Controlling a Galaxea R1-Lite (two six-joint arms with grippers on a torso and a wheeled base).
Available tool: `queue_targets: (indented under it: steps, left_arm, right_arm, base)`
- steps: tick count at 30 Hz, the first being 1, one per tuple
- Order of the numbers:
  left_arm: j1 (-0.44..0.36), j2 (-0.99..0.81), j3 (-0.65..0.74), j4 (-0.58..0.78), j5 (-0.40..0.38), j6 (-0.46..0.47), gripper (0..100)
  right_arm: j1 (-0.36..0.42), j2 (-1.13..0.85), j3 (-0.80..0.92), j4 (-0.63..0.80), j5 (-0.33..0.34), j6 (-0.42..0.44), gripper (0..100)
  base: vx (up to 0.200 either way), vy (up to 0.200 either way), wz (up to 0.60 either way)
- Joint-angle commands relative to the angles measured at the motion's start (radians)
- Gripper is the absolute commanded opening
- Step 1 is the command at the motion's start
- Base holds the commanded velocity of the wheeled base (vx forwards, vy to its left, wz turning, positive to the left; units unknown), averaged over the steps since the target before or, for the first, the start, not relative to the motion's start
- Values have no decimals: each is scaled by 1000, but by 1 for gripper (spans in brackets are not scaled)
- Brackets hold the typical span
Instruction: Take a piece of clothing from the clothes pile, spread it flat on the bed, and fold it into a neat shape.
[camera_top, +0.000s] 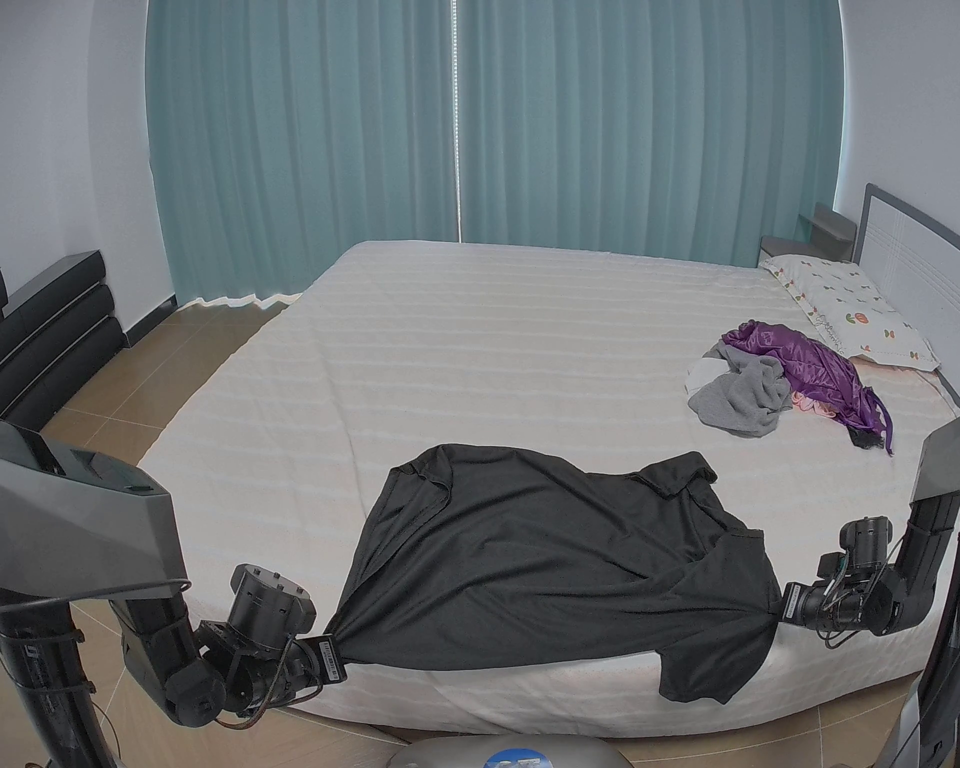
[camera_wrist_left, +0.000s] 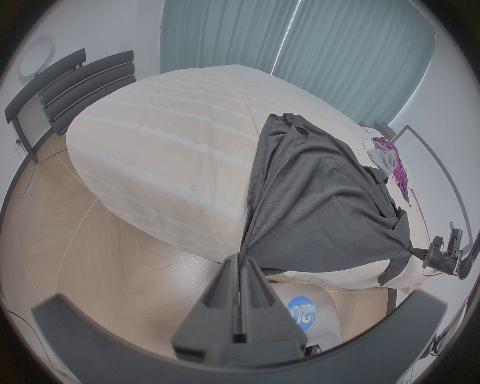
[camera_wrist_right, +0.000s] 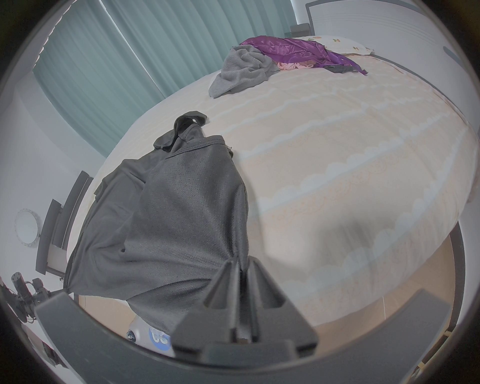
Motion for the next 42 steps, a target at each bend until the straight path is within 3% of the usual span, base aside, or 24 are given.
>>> queue_targets:
  steps: [1, 6, 9, 10, 13, 21, 24, 30, 42]
  left_arm:
    - [-6, 8, -11, -3, 0, -22, 0]
    - [-7, 7, -35, -9, -20, -76, 0]
    - [0, -3, -51, -9, -23, -116, 0]
    - [3, -3, -52, -9, -23, -122, 100]
    - [11, -3, -66, -10, -23, -128, 100]
    - [45, -32, -78, -10, -24, -139, 100]
    - [46, -44, -98, -10, -31, -185, 100]
    - [51, -47, -106, -21, -37, -226, 100]
    - [54, -39, -100, -43, -69, -226, 100]
  right_arm:
    - [0, -10, 1, -1, 3, 6, 100]
    - [20, -26, -6, -3, 38, 44, 100]
    - [34, -88, -6, -4, 72, 159, 100]
    - [39, -112, -6, -4, 86, 207, 100]
    - [42, -158, 4, -3, 127, 307, 100]
    - [31, -154, -7, -7, 184, 474, 100]
    - [28, -155, -3, -33, 236, 535, 100]
    - [29, -151, -4, -50, 256, 589, 100]
    - [34, -112, -3, -69, 256, 595, 100]
  base:
    - [0, 0, 0]
    - [0, 0, 0]
    - [0, 0, 0]
    - [0, 0, 0]
    - [0, 0, 0]
    - [0, 0, 0]
    - [0, 0, 0]
    - [0, 0, 0]
    - [150, 0, 0]
